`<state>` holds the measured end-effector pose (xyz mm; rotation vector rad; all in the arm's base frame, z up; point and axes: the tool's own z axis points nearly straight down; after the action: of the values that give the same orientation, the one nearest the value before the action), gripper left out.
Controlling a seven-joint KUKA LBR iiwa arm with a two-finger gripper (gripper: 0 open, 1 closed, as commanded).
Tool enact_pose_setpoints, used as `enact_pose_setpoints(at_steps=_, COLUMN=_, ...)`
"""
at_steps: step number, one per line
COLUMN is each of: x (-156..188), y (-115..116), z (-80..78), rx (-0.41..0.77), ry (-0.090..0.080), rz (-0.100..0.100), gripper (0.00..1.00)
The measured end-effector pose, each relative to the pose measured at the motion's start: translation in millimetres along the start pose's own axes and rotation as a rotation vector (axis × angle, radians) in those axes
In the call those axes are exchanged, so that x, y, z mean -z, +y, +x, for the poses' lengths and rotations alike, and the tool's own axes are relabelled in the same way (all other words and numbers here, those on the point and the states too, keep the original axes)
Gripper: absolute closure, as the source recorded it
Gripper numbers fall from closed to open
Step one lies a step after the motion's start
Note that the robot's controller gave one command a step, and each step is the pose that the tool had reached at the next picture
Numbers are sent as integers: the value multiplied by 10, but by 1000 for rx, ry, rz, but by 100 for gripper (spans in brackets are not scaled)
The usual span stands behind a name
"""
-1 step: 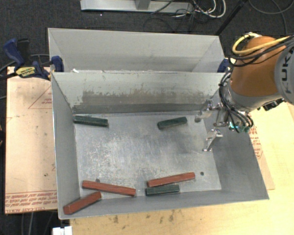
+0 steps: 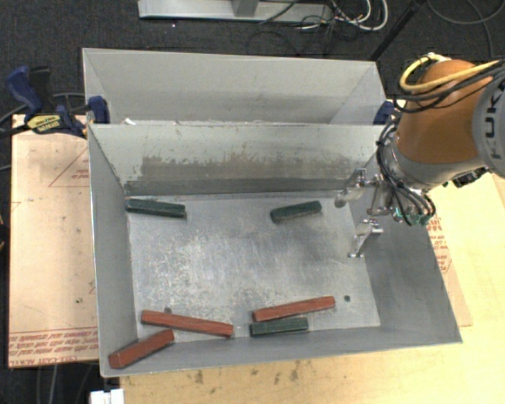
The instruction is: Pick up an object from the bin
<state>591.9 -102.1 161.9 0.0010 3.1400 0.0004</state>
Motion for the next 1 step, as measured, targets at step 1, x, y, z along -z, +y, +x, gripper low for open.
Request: enact_pose_setpoints(at_steps=1, x=-637, y=499, z=-498, rx=19, ry=-3, rz=0, gripper=100)
